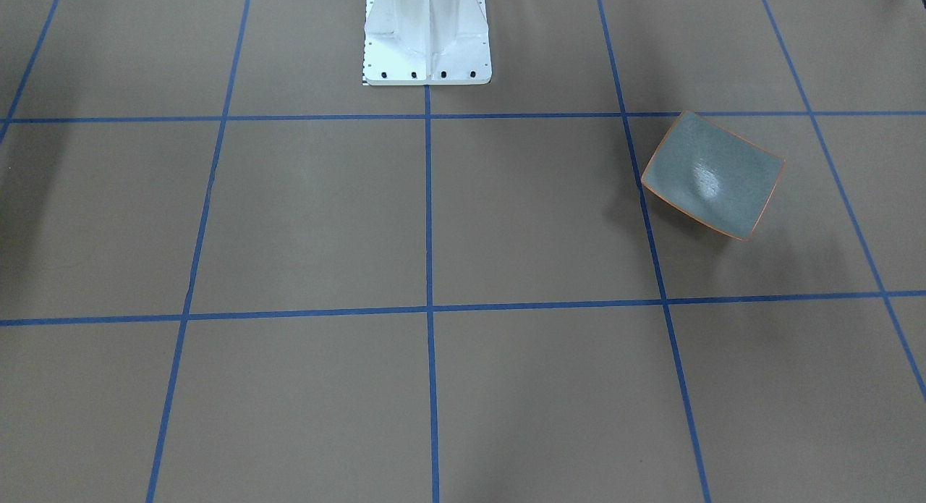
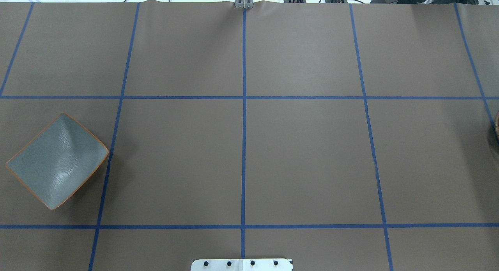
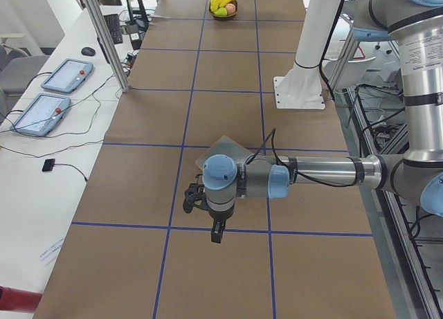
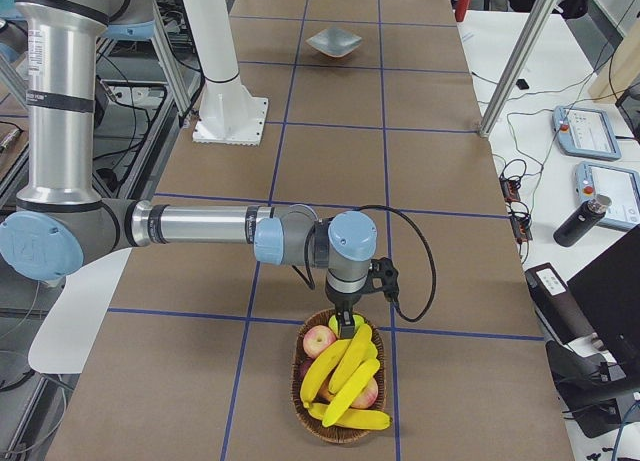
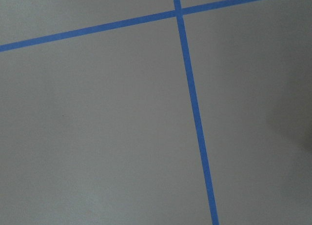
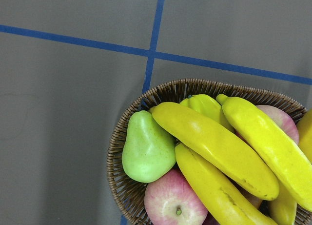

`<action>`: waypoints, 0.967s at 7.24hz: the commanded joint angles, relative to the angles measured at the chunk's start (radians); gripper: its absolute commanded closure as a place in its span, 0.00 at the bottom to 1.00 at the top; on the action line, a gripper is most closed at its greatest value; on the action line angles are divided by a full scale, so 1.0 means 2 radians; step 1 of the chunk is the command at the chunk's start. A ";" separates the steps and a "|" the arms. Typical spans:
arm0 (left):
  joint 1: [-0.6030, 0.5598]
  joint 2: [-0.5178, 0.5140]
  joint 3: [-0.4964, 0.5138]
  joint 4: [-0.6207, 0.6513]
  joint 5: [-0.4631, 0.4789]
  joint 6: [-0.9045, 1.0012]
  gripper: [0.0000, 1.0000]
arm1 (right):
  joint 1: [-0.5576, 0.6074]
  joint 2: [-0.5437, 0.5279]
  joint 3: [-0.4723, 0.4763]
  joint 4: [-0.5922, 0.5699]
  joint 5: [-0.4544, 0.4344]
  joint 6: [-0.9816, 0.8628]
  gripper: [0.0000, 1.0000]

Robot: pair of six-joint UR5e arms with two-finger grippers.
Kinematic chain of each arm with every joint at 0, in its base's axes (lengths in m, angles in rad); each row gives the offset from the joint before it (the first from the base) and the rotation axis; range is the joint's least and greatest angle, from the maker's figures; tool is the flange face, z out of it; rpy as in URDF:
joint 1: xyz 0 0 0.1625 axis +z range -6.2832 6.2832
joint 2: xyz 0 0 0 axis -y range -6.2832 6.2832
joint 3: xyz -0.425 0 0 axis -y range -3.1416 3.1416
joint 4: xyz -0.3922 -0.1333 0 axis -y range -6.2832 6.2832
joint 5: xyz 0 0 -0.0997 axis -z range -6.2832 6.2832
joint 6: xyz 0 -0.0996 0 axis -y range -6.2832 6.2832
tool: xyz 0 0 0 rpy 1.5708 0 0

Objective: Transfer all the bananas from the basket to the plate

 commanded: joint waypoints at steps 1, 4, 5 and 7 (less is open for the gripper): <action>0.000 0.003 0.000 -0.019 -0.002 0.000 0.00 | 0.000 0.000 0.001 0.005 0.000 0.003 0.00; 0.000 0.004 -0.001 -0.035 0.002 -0.003 0.00 | 0.011 -0.001 0.024 0.006 -0.002 0.003 0.00; 0.000 0.000 -0.002 -0.050 0.002 -0.004 0.00 | 0.011 0.003 0.026 0.006 -0.008 0.004 0.00; -0.002 0.005 0.007 -0.093 -0.002 -0.002 0.00 | 0.011 0.030 0.041 0.007 -0.007 0.004 0.00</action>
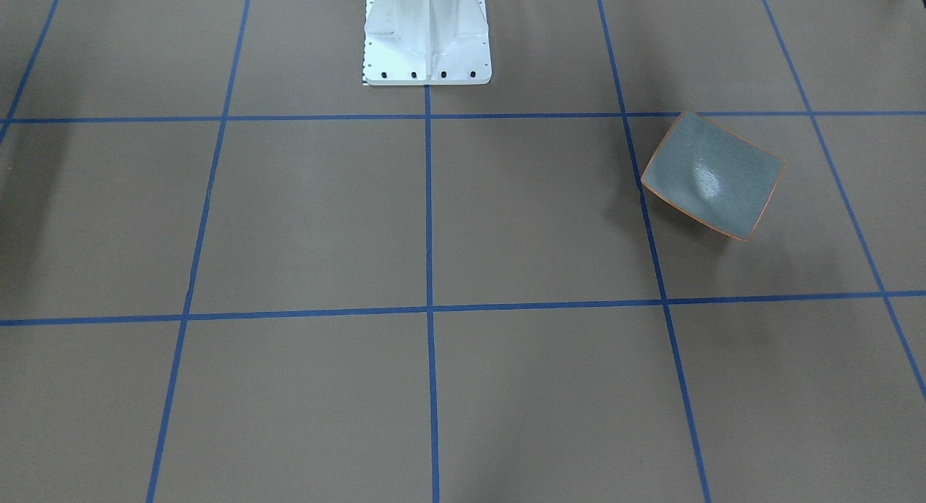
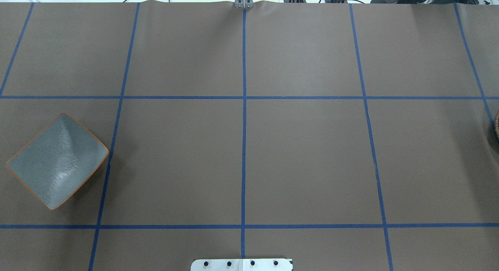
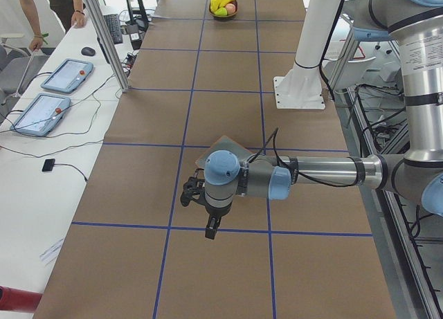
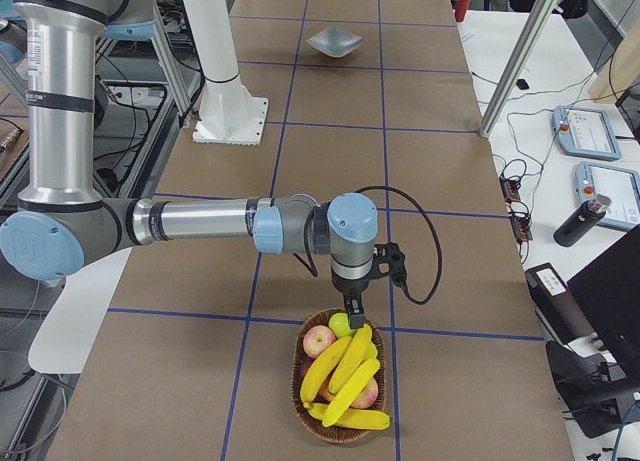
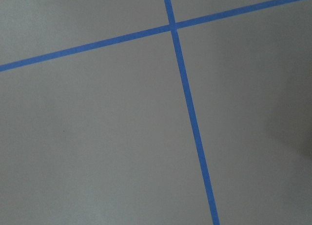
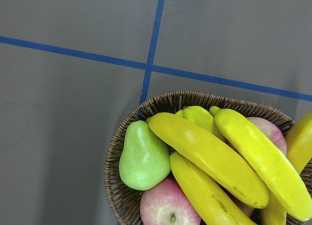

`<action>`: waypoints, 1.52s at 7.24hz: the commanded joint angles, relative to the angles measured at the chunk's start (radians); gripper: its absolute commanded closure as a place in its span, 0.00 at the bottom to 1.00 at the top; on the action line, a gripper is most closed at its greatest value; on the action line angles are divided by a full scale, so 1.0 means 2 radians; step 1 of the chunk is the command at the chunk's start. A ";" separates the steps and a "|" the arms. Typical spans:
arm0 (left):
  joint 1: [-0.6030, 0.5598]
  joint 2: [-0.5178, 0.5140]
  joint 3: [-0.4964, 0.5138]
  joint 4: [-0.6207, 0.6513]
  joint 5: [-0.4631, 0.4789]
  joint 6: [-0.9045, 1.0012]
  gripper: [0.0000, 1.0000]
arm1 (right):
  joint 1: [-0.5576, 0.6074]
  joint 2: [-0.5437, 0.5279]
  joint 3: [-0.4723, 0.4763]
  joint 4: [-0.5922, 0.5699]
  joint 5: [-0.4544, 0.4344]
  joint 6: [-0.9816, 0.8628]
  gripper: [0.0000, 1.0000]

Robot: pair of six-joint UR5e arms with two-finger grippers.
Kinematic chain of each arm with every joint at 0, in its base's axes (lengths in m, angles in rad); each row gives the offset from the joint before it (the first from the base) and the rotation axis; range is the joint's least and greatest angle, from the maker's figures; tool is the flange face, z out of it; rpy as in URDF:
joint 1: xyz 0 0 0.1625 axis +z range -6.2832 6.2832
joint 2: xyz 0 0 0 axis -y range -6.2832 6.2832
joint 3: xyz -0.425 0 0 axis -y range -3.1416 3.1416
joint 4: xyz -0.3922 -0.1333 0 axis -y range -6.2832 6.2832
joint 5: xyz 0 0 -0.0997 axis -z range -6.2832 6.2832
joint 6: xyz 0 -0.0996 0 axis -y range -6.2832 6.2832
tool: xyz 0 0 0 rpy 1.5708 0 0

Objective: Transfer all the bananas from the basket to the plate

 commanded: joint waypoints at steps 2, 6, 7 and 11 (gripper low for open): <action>-0.001 0.002 0.016 -0.051 0.000 0.002 0.00 | 0.000 0.024 0.019 0.016 0.014 -0.001 0.00; 0.000 -0.068 0.049 -0.116 -0.003 -0.002 0.00 | -0.023 0.031 -0.020 0.063 0.014 -0.043 0.00; 0.000 -0.068 0.047 -0.116 -0.003 -0.002 0.00 | -0.024 0.029 -0.087 0.140 0.015 -0.102 0.00; 0.000 -0.067 0.049 -0.116 -0.003 0.000 0.00 | -0.059 0.031 -0.222 0.284 0.088 -0.125 0.02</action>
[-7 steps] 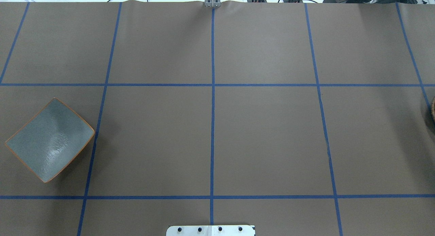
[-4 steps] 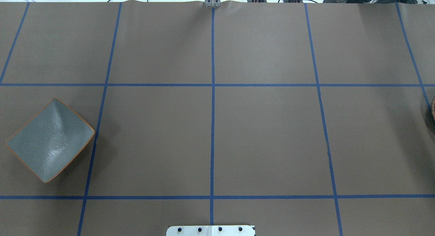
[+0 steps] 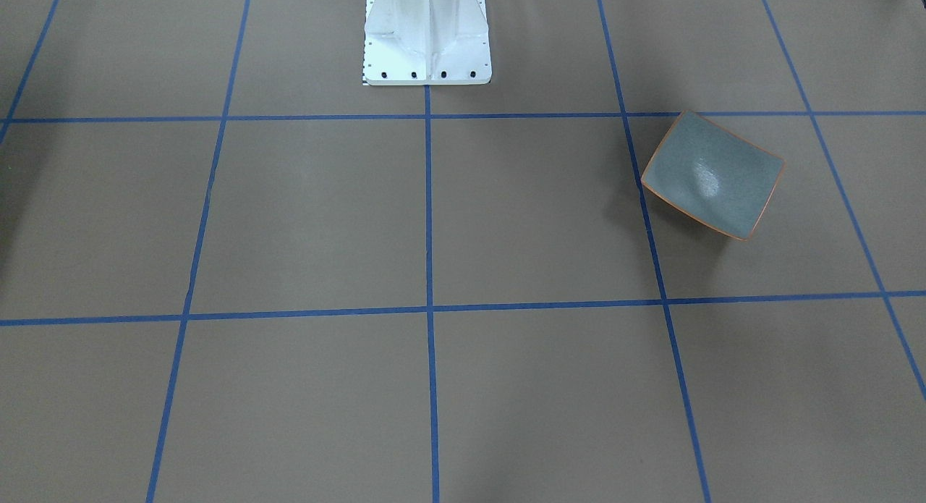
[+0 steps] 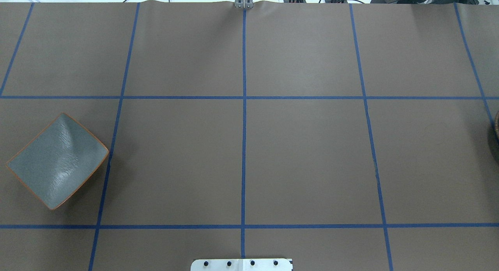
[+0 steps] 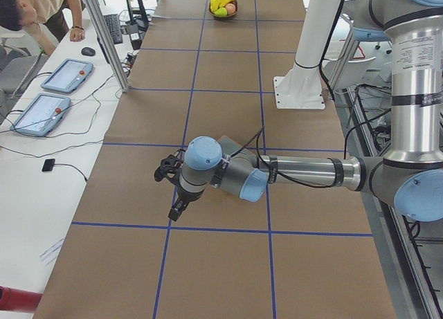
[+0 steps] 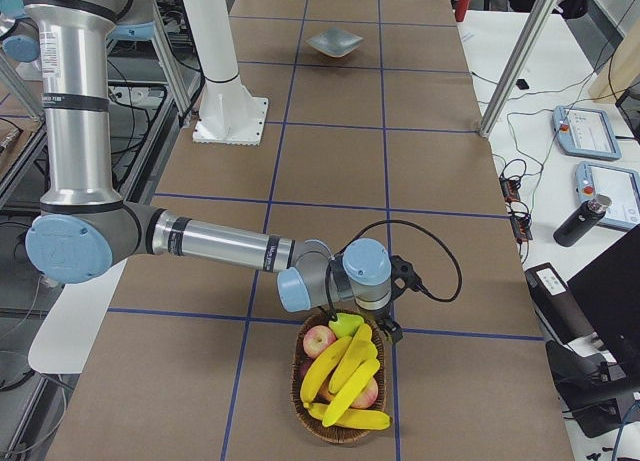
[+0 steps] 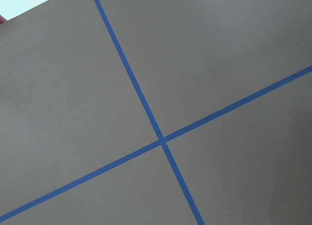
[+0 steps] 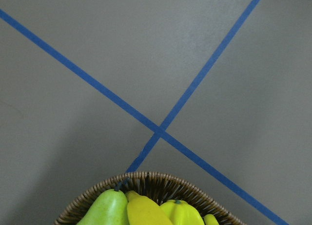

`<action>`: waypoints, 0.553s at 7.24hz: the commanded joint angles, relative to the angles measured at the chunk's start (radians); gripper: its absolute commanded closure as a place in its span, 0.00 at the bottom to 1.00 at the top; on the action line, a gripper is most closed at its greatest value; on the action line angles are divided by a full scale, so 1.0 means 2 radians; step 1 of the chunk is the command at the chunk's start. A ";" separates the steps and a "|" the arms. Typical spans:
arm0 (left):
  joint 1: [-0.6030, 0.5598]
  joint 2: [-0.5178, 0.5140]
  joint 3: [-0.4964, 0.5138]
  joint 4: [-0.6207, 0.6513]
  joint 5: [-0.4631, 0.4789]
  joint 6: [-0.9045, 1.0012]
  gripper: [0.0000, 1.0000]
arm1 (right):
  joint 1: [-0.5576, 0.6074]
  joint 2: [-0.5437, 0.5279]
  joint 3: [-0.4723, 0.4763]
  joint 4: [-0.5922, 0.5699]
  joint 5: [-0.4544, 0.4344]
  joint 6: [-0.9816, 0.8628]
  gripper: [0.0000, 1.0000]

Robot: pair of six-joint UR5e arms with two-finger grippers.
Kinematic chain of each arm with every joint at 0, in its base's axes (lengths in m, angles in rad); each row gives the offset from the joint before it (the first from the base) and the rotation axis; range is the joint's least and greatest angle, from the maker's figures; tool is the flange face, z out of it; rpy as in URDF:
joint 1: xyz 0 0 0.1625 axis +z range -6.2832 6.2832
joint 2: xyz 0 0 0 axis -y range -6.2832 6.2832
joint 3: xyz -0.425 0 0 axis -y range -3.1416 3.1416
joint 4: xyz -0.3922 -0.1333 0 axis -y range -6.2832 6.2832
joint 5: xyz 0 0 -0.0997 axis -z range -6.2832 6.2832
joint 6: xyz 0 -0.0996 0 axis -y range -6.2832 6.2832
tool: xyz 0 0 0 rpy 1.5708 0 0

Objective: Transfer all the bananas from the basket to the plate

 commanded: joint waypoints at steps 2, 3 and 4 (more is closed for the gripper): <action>0.000 0.000 -0.001 0.000 0.000 0.000 0.00 | -0.017 0.001 -0.033 0.009 0.045 -0.037 0.01; 0.001 0.000 -0.001 0.000 0.000 0.000 0.00 | -0.025 0.007 -0.047 0.008 0.044 -0.057 0.01; 0.000 0.000 -0.001 0.000 0.000 0.001 0.00 | -0.030 0.016 -0.055 0.008 0.044 -0.058 0.01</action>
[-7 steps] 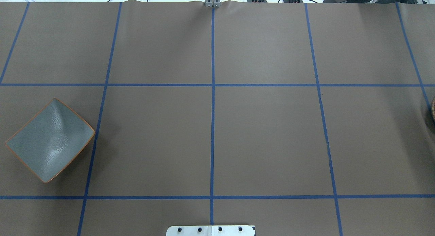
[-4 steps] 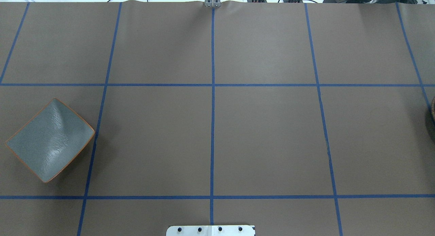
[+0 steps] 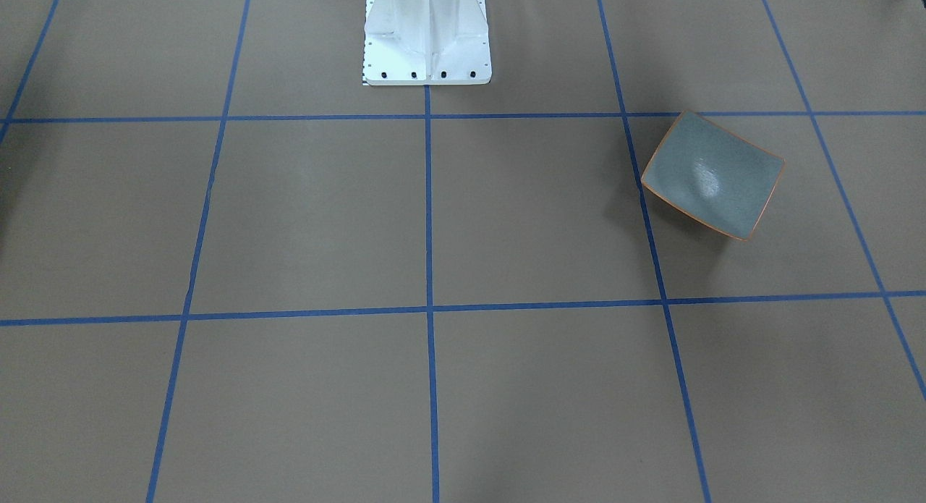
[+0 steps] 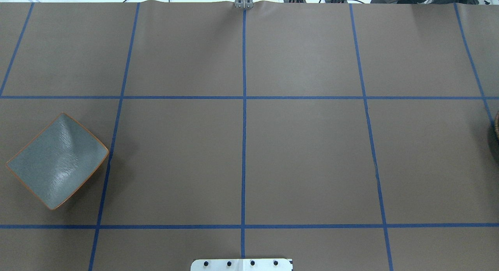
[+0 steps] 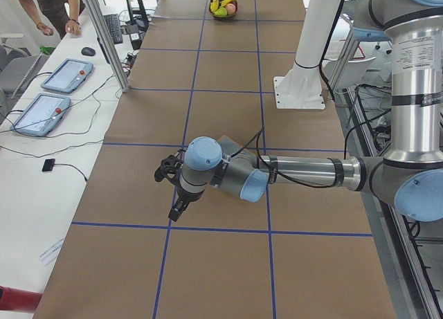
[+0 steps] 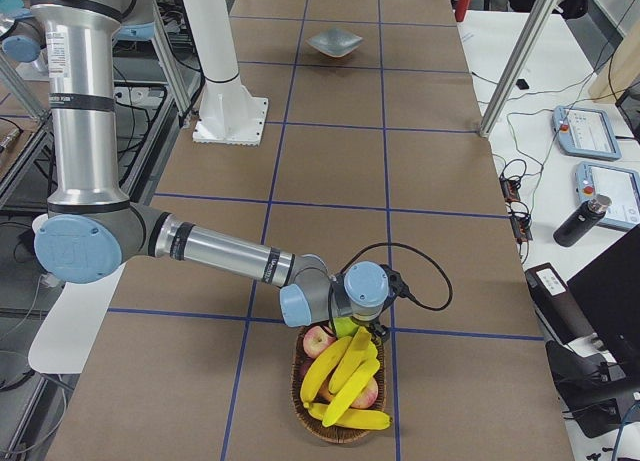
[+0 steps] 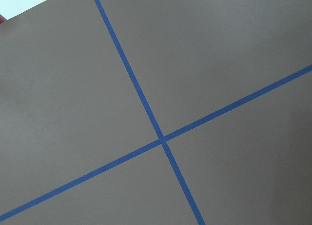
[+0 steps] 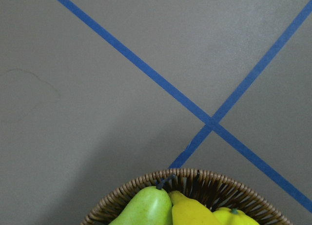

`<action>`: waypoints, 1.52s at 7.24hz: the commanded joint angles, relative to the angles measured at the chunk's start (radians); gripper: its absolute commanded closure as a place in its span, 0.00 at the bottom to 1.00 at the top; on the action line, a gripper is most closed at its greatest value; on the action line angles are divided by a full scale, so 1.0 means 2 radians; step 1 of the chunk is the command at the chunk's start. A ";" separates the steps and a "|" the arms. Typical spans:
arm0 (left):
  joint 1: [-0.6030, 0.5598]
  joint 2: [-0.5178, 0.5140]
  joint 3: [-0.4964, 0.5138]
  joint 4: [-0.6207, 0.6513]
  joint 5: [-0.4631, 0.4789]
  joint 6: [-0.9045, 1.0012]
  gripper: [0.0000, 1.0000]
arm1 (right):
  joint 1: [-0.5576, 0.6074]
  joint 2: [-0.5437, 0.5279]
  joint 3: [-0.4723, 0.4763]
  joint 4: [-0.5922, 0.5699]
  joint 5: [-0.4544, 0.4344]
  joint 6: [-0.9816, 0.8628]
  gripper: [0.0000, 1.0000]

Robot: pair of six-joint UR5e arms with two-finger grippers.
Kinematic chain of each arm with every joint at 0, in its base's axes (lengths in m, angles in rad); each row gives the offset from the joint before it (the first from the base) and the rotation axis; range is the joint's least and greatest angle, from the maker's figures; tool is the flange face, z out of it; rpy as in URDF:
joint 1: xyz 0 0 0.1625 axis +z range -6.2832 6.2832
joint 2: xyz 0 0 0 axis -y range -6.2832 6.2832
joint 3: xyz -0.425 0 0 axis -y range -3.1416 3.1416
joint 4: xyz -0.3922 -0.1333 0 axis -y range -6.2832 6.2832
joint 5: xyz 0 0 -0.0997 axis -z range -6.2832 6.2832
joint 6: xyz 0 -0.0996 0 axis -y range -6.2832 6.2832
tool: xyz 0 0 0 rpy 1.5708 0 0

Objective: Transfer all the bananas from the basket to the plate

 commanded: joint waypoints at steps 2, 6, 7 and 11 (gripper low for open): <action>0.000 0.000 0.002 0.000 0.000 0.001 0.00 | -0.008 0.011 -0.022 -0.003 -0.001 -0.024 0.01; 0.000 0.000 0.002 -0.001 0.000 0.001 0.00 | 0.017 0.027 -0.022 -0.048 -0.025 -0.054 0.02; 0.000 0.000 0.002 0.000 0.000 0.001 0.00 | 0.017 0.024 -0.023 -0.050 -0.029 -0.064 0.04; 0.000 0.000 0.003 0.000 0.000 0.001 0.00 | 0.017 0.016 -0.023 -0.050 -0.044 -0.072 0.20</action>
